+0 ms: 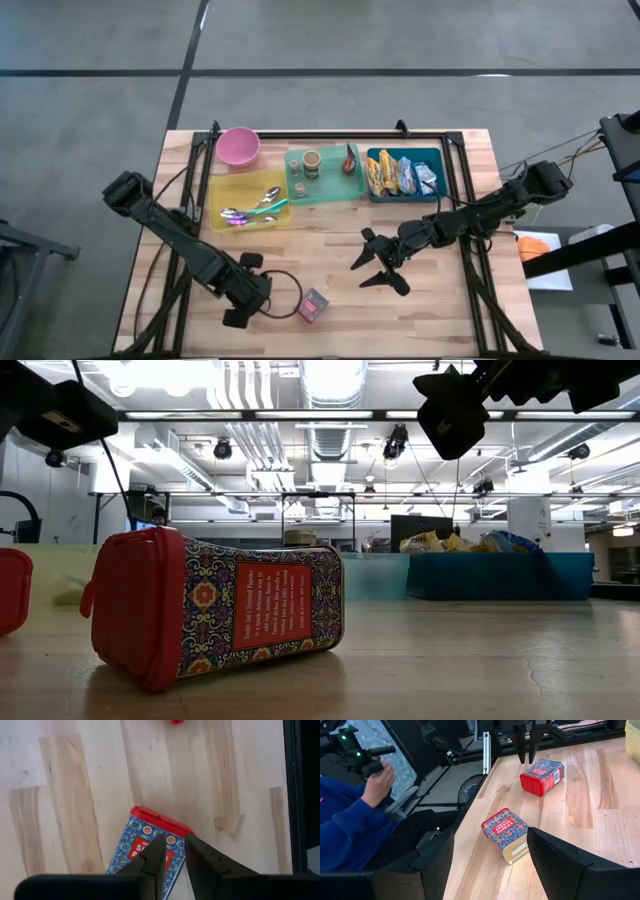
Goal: Pick & Place Food Item
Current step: Put the left red seasoning can into the green bin
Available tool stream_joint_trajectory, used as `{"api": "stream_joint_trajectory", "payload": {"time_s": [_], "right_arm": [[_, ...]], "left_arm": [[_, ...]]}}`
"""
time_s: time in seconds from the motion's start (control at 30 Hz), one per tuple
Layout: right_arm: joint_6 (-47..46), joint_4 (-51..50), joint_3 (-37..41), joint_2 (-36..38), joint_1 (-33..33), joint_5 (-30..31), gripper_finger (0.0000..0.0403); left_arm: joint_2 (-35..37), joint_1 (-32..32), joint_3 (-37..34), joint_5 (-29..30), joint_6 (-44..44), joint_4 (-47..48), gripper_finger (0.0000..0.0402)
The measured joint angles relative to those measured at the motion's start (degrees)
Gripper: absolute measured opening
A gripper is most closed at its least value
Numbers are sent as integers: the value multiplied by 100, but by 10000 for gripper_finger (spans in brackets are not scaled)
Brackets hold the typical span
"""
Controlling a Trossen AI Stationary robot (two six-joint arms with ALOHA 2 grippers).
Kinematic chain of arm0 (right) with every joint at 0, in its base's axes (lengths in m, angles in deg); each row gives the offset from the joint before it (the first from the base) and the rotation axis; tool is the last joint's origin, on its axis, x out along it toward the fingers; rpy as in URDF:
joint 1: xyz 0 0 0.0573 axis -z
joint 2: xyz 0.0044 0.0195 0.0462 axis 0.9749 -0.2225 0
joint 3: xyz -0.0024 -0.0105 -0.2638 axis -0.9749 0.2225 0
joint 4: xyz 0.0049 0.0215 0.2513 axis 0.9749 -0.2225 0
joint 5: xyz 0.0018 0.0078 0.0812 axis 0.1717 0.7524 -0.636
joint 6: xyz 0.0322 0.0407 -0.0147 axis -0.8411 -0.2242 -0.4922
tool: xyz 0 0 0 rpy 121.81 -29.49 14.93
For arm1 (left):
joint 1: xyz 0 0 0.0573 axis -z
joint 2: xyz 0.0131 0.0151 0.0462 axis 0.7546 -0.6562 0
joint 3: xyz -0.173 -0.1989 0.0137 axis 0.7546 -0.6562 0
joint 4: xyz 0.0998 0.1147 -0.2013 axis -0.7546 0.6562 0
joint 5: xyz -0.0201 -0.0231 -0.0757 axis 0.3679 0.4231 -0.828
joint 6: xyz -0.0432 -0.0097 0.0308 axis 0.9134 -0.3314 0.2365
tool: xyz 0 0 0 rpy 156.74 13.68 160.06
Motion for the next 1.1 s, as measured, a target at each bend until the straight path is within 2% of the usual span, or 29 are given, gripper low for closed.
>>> {"api": "stream_joint_trajectory", "payload": {"time_s": [0.4, 0.5, 0.7, 0.77, 1.1], "right_arm": [[0, 0, 0, 0, 0, 19, 249], [0, 0, 0, 0, 0, 20, 249], [0, 0, 0, 0, 0, 21, 249], [0, 0, 0, 0, 0, 21, 249], [0, 0, 2, 0, 0, 23, 249]], "left_arm": [[10, 3, -2, 151, 372, 469, 89], [10, 7, -2, 85, 93, 559, 116], [10, 7, -31, -110, -156, 752, 211], [10, 6, -37, -172, -202, 807, 230], [10, -8, -39, -144, -198, 873, 241]]}}
